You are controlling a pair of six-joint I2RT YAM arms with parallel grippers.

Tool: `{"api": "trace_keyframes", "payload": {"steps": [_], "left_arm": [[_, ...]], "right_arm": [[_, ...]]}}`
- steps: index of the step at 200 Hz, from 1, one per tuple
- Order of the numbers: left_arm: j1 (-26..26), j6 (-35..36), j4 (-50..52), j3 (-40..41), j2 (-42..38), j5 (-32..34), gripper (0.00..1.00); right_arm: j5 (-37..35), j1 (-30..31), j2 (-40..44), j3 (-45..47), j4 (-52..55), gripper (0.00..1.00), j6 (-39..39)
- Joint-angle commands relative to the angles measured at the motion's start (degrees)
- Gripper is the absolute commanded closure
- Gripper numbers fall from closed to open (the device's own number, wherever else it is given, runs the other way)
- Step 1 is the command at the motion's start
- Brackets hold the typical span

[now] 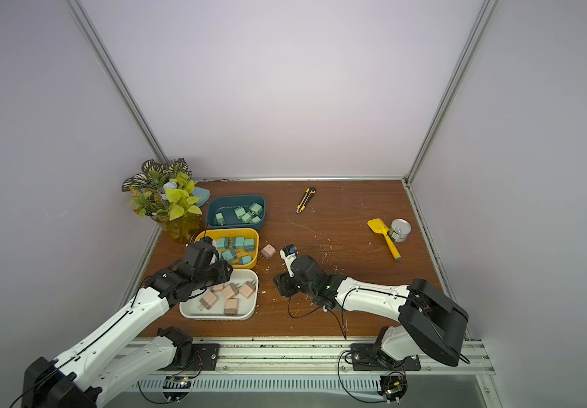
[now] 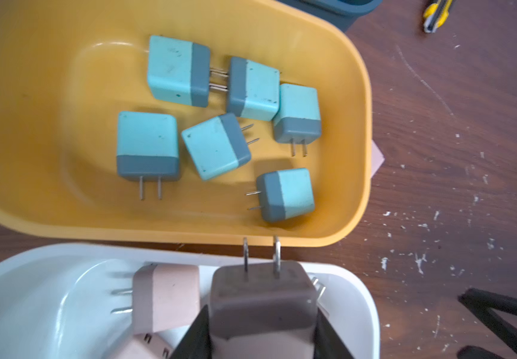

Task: Place the plugs by color into the storage box
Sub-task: Place the plug in the storage box.

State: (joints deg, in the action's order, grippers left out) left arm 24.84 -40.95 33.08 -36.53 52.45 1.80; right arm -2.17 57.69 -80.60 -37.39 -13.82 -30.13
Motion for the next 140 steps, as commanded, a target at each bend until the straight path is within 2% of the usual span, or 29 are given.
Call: {"api": "trace_keyframes", "payload": {"steps": [1, 36, 60, 82, 103, 133, 140], "left_arm": [[-1.9, -3.9, 4.0, -0.8, -1.3, 3.5, 1.0], [-6.4, -7.0, 4.1, 2.6, -4.3, 1.7, 1.0], [-10.2, -7.1, 3.8, 4.8, -6.1, 0.3, 0.98], [-10.6, -7.0, 3.3, 5.0, -5.7, 0.6, 0.96], [-11.1, -7.4, 4.3, 4.6, -5.4, 3.6, 0.95], [-11.2, -7.2, 5.0, 3.7, -5.1, 6.6, 0.76], [-11.3, -7.3, 5.4, 3.5, -5.0, 7.3, 0.69]], "right_arm": [[4.7, 0.2, 1.6, -2.6, -4.4, 0.39, 2.6], [10.8, 1.5, -2.6, -6.3, -6.0, 0.39, 5.9], [11.8, 4.2, -6.8, -11.4, -3.5, 0.4, 9.1], [11.6, 6.3, -10.1, -15.0, -2.4, 0.41, 10.5], [13.0, 7.2, -11.5, -15.5, -4.7, 0.41, 9.9], [13.4, 7.8, -12.1, -15.5, -5.3, 0.41, 9.8], [13.0, 7.8, -12.1, -15.5, -5.0, 0.41, 9.9]]}}
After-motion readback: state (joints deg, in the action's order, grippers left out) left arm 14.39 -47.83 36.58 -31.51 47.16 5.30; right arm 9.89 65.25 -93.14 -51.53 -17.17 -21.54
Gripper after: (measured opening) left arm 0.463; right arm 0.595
